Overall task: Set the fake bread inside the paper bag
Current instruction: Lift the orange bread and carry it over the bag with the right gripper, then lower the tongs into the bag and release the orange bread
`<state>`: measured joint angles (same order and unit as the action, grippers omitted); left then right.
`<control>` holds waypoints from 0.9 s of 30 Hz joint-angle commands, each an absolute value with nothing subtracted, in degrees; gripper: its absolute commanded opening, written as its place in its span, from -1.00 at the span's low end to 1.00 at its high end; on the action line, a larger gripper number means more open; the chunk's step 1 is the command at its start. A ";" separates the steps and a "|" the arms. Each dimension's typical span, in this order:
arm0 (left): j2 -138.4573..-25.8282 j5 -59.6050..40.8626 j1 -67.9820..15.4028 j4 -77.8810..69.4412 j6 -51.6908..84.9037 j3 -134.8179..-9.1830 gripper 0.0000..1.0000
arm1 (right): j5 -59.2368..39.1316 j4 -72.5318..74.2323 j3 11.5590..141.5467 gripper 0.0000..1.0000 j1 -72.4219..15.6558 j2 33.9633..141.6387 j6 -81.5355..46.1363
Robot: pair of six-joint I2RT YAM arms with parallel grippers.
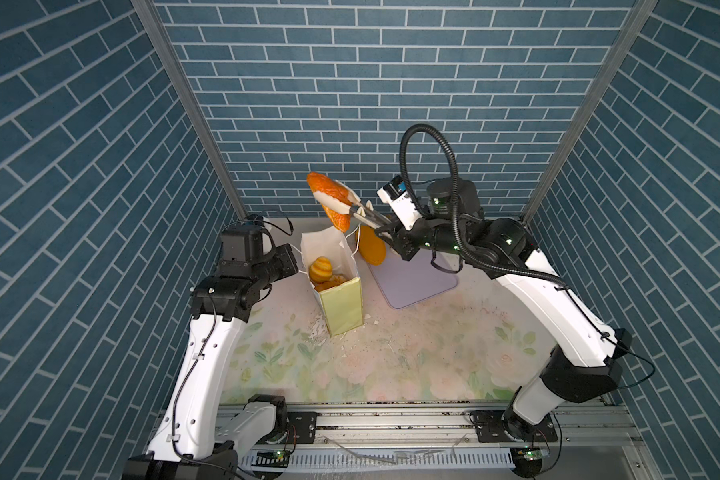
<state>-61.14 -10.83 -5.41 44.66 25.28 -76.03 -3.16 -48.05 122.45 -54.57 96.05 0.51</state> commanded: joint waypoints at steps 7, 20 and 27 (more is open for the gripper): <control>-60.82 -12.32 -5.71 44.02 26.36 -77.14 -1.00 | 0.86 -51.84 120.53 -0.45 -57.65 99.42 -0.35; -61.99 -11.84 -5.70 45.40 26.36 -79.80 -1.00 | 3.36 -53.11 121.58 0.00 -58.30 101.18 0.43; -61.19 -10.98 -5.69 46.46 25.80 -79.90 -1.00 | 5.77 -52.83 126.54 0.00 -58.27 101.43 1.91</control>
